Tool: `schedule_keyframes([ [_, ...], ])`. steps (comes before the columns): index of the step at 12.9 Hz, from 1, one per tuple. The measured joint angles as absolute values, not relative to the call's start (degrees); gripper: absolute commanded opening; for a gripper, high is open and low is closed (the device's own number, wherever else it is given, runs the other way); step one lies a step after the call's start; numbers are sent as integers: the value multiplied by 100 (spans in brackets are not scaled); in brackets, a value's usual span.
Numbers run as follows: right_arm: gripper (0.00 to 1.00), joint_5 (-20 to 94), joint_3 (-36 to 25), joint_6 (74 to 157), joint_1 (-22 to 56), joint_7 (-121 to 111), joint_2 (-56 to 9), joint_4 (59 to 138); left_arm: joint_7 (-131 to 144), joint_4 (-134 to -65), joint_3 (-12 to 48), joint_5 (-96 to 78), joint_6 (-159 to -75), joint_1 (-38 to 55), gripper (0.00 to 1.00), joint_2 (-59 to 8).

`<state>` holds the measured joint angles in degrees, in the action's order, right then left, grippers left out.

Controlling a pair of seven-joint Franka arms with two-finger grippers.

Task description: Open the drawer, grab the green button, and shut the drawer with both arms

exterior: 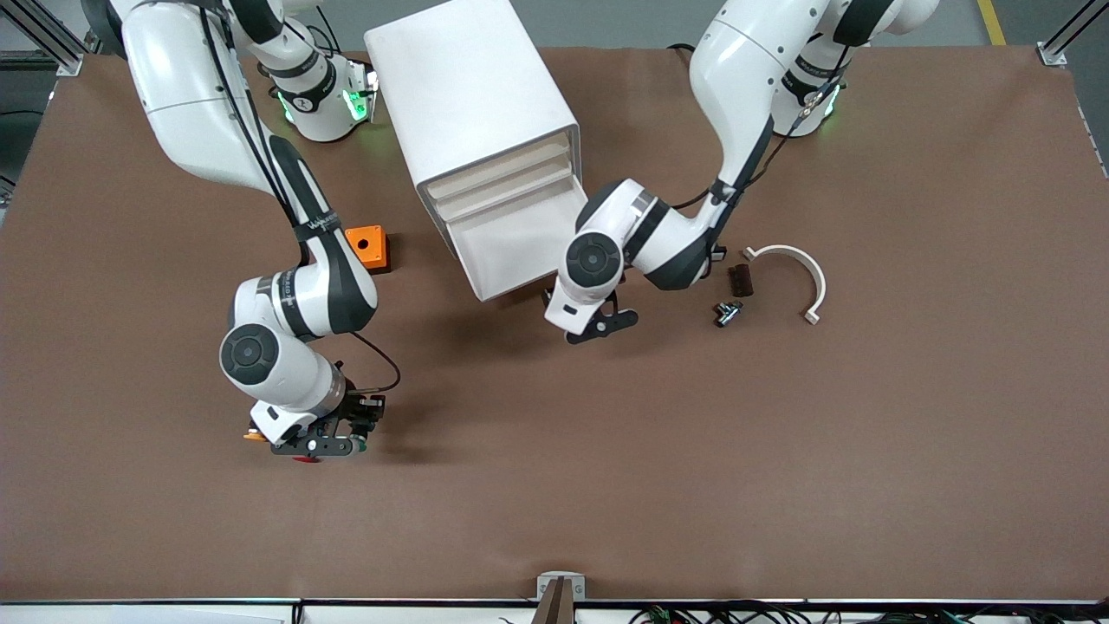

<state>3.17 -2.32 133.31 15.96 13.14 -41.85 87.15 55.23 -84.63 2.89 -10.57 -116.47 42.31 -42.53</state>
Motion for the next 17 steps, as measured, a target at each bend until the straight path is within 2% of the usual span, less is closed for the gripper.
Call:
schedule_keyframes([
  [3,14,213,-249,13775,1491,1314,-4447,8688,5787,-8474,480,-1065,-11642,4315,100,-4253],
  [4,22,85,-251,13839,1424,1315,-4514,8660,5897,-8484,578,-1065,-11642,4319,100,-4253],
  [5,39,-6,-252,13868,1349,1315,-4562,8624,6018,-8502,690,-1065,-11634,4322,100,-4252],
  [6,69,-41,-252,13872,1292,1314,-4578,8586,6157,-8528,816,-1065,-11612,4324,100,-4253],
  [8,100,-45,-252,13871,1246,1314,-4577,8469,6425,-8565,1070,-1065,-11529,4330,100,-4253],
  [12,100,-46,-252,13864,1219,1314,-4555,8265,6784,-8640,1439,-1139,-11456,4352,100,-4254],
  [17,100,-46,-260,13674,898,1256,-4148,8230,6803,-8703,1464,-1415,-11459,4406,100,-4262],
])
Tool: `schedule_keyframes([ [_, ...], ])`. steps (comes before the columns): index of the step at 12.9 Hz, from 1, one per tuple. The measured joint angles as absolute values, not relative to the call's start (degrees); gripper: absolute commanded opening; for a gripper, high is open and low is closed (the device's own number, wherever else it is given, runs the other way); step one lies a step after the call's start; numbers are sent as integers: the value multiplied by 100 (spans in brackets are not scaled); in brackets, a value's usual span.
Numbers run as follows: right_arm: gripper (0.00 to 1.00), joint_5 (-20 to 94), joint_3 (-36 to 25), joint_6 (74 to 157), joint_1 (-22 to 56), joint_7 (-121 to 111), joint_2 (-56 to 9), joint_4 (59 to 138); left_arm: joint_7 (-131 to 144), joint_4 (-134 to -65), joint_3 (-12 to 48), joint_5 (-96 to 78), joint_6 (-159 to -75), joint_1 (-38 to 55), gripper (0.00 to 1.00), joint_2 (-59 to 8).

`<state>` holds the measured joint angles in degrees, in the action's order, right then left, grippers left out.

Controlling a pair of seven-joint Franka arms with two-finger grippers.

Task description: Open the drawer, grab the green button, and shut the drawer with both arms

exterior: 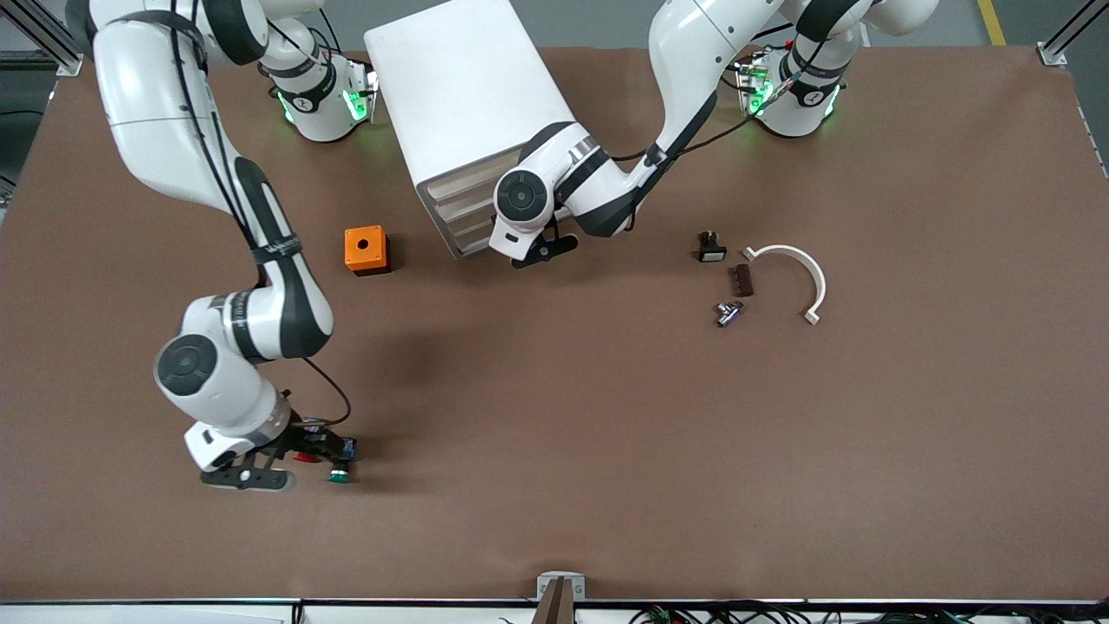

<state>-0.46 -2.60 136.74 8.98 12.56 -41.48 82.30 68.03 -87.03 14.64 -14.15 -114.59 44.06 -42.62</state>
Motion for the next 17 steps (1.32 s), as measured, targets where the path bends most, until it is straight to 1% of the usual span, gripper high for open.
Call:
schedule_keyframes([
  [1,100,-46,-259,13471,795,1100,-3956,8238,6803,-8694,1458,-1452,-11465,4382,100,-4262],
  [3,100,-46,-258,12745,617,773,-3461,8249,6826,-8610,1394,-1455,-11478,4191,100,-4239],
  [4,100,-46,-257,12359,566,716,-3173,8257,6827,-8554,1327,-1419,-11488,3969,100,-4198],
  [6,100,-46,-259,11594,507,707,-2590,8285,6781,-8446,1274,-1024,-11429,3245,100,-3984],
  [10,100,-46,-258,10329,436,717,-1558,8355,6490,-8359,1272,24,-10592,1885,100,-3072],
  [14,100,5,-253,9586,408,717,-698,8391,4676,-8342,1254,172,-9672,755,100,-2003],
  [17,100,80,-254,9140,343,717,-302,8438,3283,-8346,1251,175,-9244,-125,100,-1334],
])
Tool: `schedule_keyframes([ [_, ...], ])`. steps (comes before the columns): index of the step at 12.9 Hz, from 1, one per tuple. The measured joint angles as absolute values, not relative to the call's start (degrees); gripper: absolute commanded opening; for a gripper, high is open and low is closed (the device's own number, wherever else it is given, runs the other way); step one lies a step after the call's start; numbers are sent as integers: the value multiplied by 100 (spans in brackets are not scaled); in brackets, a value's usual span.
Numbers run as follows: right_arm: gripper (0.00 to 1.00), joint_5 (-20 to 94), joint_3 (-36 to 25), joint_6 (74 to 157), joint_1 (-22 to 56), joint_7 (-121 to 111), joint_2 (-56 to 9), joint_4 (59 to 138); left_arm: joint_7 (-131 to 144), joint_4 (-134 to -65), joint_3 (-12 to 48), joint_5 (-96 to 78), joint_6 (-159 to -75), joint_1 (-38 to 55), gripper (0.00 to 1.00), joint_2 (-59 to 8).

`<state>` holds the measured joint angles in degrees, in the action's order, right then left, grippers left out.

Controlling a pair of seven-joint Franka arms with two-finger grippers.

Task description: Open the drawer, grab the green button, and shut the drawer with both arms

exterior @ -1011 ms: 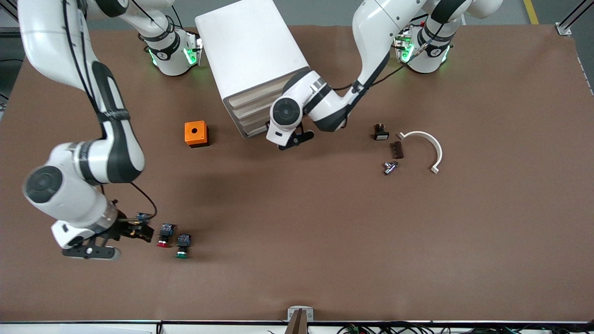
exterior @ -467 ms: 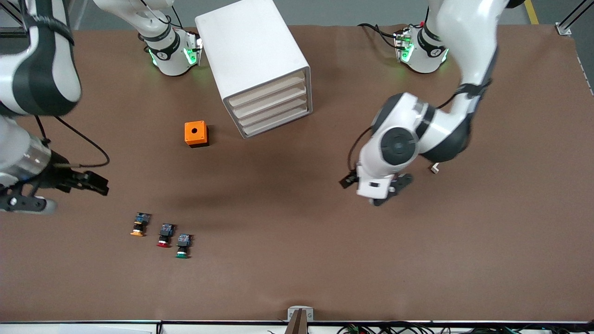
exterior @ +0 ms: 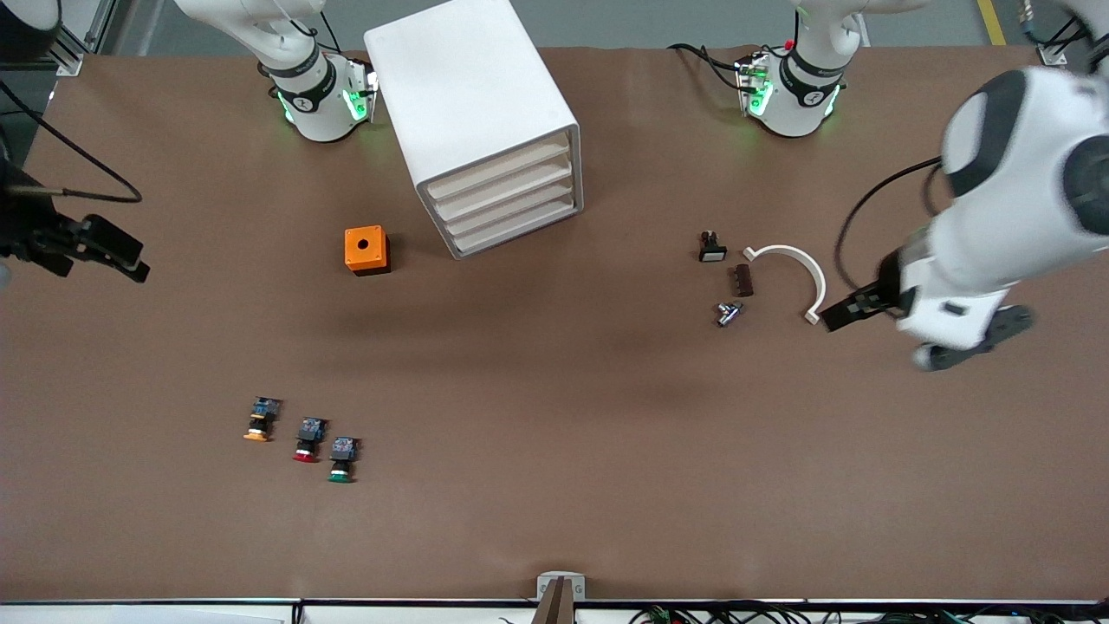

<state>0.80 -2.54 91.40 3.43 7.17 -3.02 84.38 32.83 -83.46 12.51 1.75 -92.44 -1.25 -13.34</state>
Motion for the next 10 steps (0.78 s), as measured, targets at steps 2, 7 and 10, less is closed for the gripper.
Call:
schedule_keyframes([
  [2,100,93,-254,8944,274,716,-216,8531,2531,-8351,1250,175,-9008,-524,100,-939],
  [7,100,96,-247,9102,258,716,-221,8703,1673,-8441,1274,175,-8462,-754,100,-239],
  [10,100,93,-247,9207,242,716,-222,8708,1288,-8633,1112,175,-8416,-500,100,30],
])
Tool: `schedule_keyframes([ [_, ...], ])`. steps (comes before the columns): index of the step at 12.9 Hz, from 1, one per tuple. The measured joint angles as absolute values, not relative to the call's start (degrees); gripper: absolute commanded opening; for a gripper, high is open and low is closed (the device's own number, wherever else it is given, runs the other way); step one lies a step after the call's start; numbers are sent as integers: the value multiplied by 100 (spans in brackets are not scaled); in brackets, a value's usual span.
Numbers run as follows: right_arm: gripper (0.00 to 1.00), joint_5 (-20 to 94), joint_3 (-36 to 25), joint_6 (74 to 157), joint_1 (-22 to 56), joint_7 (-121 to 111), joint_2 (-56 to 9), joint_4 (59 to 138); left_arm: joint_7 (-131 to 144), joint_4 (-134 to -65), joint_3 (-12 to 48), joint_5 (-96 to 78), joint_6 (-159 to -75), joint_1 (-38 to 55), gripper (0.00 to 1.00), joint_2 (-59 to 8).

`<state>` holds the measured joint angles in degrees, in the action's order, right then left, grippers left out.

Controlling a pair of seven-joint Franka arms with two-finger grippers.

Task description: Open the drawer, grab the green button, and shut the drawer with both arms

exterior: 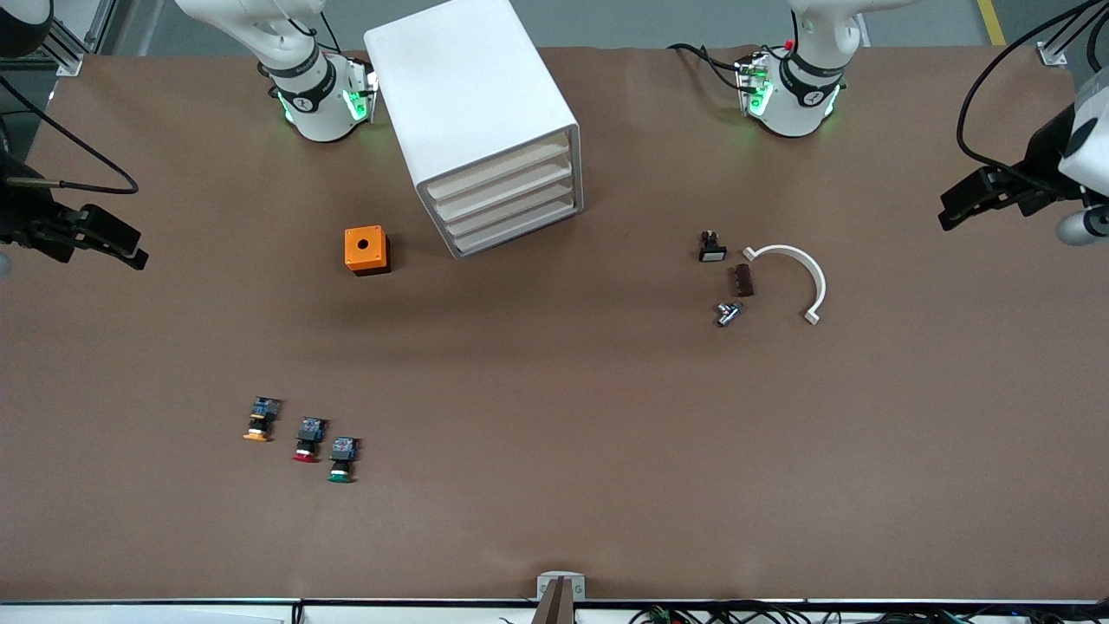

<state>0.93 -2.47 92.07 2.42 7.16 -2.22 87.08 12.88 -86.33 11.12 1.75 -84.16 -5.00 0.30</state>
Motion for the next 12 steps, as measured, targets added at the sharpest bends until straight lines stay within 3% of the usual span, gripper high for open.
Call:
schedule_keyframes([
  [3,100,93,-249,9171,208,716,-222,8739,1187,-8877,645,174,-8416,19,100,242],
  [12,100,91,-245,9230,201,715,-222,8759,1110,-8942,620,174,-8423,55,100,297],
])
